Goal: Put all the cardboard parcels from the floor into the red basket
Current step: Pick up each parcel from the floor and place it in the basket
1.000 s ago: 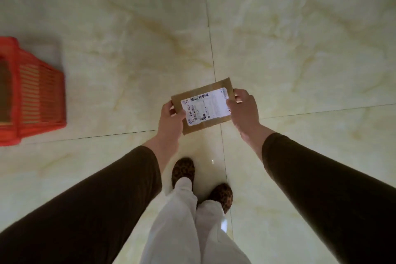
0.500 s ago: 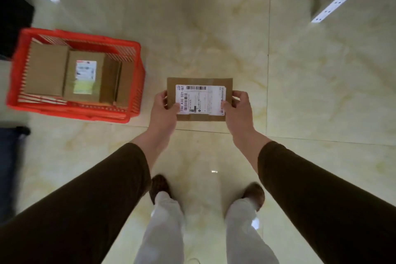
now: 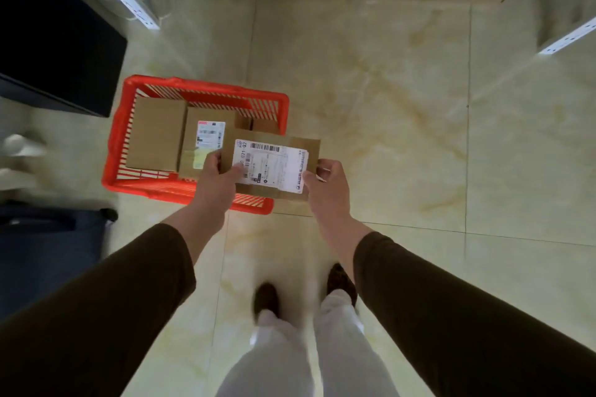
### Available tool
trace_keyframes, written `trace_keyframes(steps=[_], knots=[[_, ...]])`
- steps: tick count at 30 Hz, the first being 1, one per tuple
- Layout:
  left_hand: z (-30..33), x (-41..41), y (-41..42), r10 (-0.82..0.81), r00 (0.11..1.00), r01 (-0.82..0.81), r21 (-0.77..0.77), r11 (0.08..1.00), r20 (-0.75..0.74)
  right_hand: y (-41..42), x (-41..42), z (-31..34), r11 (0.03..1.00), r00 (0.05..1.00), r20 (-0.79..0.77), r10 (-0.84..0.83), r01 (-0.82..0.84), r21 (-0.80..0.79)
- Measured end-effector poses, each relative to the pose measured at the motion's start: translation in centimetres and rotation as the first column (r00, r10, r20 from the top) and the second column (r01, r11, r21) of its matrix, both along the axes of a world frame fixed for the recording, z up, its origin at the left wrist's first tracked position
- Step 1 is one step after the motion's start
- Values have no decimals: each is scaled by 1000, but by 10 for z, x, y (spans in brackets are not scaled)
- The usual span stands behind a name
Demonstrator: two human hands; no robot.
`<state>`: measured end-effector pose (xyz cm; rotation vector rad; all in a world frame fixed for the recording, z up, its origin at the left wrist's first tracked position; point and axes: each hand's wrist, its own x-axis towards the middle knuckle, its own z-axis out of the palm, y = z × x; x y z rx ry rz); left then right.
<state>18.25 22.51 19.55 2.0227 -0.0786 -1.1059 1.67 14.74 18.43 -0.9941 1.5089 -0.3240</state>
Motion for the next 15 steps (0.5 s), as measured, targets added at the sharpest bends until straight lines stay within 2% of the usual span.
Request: trace_keyframes(steps=[3, 7, 9, 13, 15], knots=[[-9, 42, -2, -73, 996, 72, 25, 997, 43, 18, 33, -6, 991, 993, 14, -116, 115, 68], [-18, 95, -18, -283, 952, 280, 40, 959, 117, 45, 82, -20, 942, 958, 29, -285, 274, 195], [-19, 121, -30, -436, 886, 430, 70, 900, 160, 55, 105, -26, 891, 916, 44, -399, 376, 254], [-21, 159, -51, -690, 708, 678, 126, 724, 153, 76, 140, -31, 780, 818, 44, -574, 529, 335], [-21, 168, -66, -790, 588, 782, 128, 610, 177, 82, 157, -32, 712, 756, 38, -653, 596, 370]])
